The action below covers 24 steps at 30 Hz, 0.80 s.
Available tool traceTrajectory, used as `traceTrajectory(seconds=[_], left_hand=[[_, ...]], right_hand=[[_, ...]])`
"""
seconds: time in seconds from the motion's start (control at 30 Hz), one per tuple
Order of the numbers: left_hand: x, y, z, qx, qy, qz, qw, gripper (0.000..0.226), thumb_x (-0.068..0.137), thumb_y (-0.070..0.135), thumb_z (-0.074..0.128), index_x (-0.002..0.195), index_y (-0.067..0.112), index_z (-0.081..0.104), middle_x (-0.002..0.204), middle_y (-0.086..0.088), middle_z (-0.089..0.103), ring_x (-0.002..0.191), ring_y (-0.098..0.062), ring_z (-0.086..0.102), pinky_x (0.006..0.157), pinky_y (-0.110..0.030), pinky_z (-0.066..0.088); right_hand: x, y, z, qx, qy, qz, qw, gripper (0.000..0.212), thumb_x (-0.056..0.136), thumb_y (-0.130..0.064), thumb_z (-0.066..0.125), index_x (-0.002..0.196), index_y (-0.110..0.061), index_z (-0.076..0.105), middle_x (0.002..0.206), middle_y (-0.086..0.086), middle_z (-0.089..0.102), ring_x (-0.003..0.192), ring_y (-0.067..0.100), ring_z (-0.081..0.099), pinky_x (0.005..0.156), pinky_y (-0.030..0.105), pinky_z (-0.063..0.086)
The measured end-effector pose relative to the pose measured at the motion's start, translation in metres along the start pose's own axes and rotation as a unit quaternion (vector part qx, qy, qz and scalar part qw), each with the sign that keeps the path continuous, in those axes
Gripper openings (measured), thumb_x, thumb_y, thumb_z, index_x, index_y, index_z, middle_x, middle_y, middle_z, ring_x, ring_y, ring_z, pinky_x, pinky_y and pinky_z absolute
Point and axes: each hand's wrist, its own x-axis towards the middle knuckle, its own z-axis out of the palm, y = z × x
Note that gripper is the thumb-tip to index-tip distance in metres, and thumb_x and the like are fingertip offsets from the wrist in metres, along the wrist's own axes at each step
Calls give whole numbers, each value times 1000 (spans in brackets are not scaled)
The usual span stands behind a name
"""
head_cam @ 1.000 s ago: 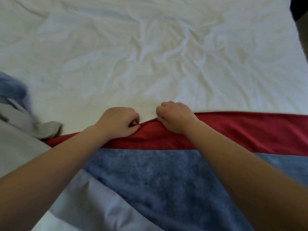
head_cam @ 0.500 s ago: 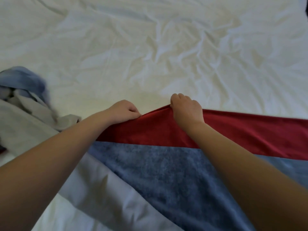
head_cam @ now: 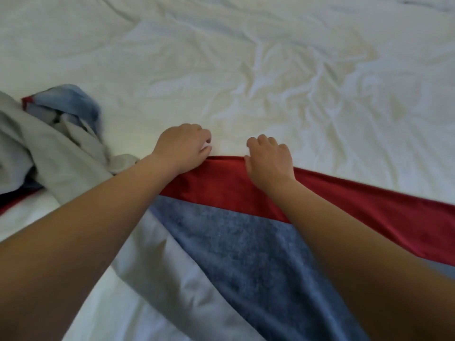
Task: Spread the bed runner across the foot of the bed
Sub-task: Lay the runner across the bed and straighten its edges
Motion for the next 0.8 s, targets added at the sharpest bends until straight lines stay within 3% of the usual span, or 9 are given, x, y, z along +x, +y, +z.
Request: traceTrajectory(seconds=[0.1,0.33,0.4,0.5,0.57,0.63,0.8], left_hand=[[-32,-23,-13,45,7,30,999,31,93,35,45,113,18,60,111,-6,63,100,-30,58,76,-40,48],[-102,-95,-17,19,-19,-44,999,30,96,30,41,118,18,59,113,-6,63,102,-28,59,78,-39,49],[-117,-111,-11,10,-46,-19,999,34,92,29,37,117,21,59,115,-4,64,99,-26,60,79,-40,50],[-135,-122,-5,72,-126,33,989,45,87,28,41,131,25,53,139,2,51,116,-23,54,94,-36,43],[-140,-127,-4,103,-126,56,985,47,87,28,47,134,27,50,141,4,47,119,-20,52,95,-33,37],[-150,-138,-9,108,-107,92,984,46,83,30,49,128,27,54,129,3,54,111,-21,54,88,-33,39],[-184,-171,-18,145,-92,192,966,34,76,28,55,108,23,63,125,-3,54,110,-24,53,88,-38,43]], right_hand=[[8,-34,-15,13,19,-70,997,24,92,-23,47,111,-12,57,107,8,59,99,30,56,78,40,40],[-6,-133,-20,52,-22,-90,994,24,89,-14,43,112,-15,52,109,5,57,101,27,55,79,37,38],[-18,-160,-12,65,-75,-98,990,24,93,-20,41,114,-14,51,113,7,57,105,30,55,77,38,37],[-39,-197,9,105,-160,-92,977,27,98,-27,39,115,-12,53,116,9,58,106,32,57,72,36,36],[-46,-215,17,133,-183,-65,972,33,99,-34,38,122,-13,52,121,10,57,110,31,56,79,37,42],[-51,-236,18,162,-181,-29,970,38,98,-38,40,125,-15,52,122,10,57,112,30,55,84,37,43],[-64,-287,9,161,-98,-9,982,37,97,-46,41,112,-15,53,108,7,63,98,29,60,66,33,36]])
